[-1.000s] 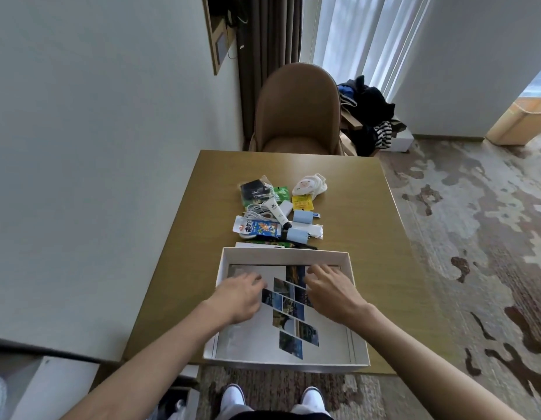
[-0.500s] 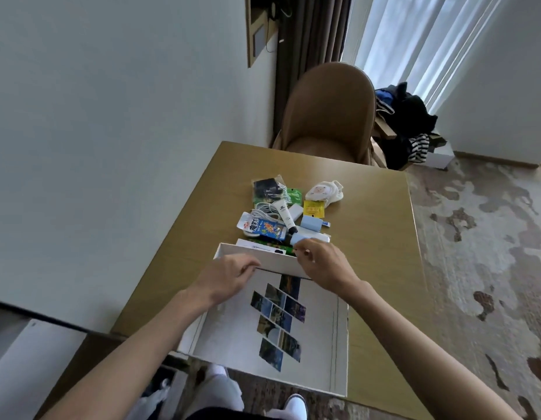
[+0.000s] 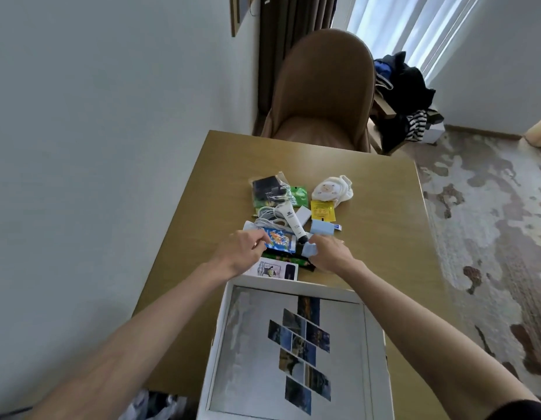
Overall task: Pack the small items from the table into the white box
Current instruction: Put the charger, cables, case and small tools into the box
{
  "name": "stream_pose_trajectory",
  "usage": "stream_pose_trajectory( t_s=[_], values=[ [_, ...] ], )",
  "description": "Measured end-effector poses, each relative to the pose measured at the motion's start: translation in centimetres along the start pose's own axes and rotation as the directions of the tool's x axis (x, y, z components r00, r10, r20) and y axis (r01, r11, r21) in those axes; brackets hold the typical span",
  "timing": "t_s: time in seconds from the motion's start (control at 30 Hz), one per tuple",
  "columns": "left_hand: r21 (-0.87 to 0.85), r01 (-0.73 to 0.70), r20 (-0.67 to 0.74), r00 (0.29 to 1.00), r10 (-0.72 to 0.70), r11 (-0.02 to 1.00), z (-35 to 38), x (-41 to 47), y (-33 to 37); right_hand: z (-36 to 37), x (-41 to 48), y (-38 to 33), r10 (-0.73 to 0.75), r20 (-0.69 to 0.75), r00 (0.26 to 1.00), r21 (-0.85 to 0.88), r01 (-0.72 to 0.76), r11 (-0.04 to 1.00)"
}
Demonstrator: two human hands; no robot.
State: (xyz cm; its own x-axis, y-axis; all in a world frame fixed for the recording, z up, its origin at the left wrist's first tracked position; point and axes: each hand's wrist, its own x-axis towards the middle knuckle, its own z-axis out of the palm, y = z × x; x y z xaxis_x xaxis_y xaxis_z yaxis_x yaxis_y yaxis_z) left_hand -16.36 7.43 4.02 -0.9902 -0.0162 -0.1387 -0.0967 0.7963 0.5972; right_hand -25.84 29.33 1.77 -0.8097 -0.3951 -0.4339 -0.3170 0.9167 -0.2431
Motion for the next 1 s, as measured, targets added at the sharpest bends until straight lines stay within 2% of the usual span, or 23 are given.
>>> stream_pose_trajectory(
  t_s=[0.13,0.27,0.37,0.47,0.57,0.63,0.73,0.8,0.9,1.0],
  values=[
    [-0.02,-0.05,0.024,0.998,0.05,0.999,0.6,2.8,-0.4,1.2,1.5,0.0,0.011,-0.018,1.0,-0.147,-0.014,0.989],
    [0.009,-0.151,0.032,0.988,0.151,0.988,1.2,5.4,1.1,0.7,1.5,1.1,-0.046,-0.058,0.997,-0.112,0.039,0.993],
    [0.021,-0.188,0.063,0.98,0.187,0.982,2.1,7.8,2.8,-0.5,0.4,3.2,-0.015,-0.127,0.992,0.053,0.022,0.998],
    [0.085,-0.269,0.088,0.961,0.261,0.959,3.8,10.5,4.9,-1.4,-1.5,5.8,0.107,-0.229,0.968,0.354,-0.02,0.935],
    [0.239,-0.341,0.248,0.927,0.283,0.909,6.3,13.3,6.9,-2.0,-3.6,7.4,0.3,-0.261,0.918,0.695,-0.037,0.718],
    [0.366,-0.392,0.366,0.894,0.257,0.844,7.7,14.9,7.7,-2.2,-4.7,7.9,0.399,-0.257,0.88,0.807,-0.031,0.589],
    [0.512,-0.471,0.43,0.864,0.26,0.718,9.3,16.2,8.0,-2.5,-6.7,8.5,0.477,-0.261,0.839,0.876,-0.002,0.482],
    [0.555,-0.487,0.393,0.868,0.304,0.674,10.0,16.8,8.0,-2.8,-8.2,8.6,0.483,-0.298,0.823,0.875,0.034,0.483],
    [0.5,-0.513,0.371,0.855,0.362,0.698,9.9,16.7,7.9,-3.5,-10.3,8.1,0.446,-0.358,0.82,0.858,0.101,0.503],
    [0.326,-0.505,0.273,0.859,0.432,0.799,8.3,15.0,8.3,-4.5,-11.4,7.3,0.397,-0.402,0.825,0.839,0.158,0.521]
  ],
)
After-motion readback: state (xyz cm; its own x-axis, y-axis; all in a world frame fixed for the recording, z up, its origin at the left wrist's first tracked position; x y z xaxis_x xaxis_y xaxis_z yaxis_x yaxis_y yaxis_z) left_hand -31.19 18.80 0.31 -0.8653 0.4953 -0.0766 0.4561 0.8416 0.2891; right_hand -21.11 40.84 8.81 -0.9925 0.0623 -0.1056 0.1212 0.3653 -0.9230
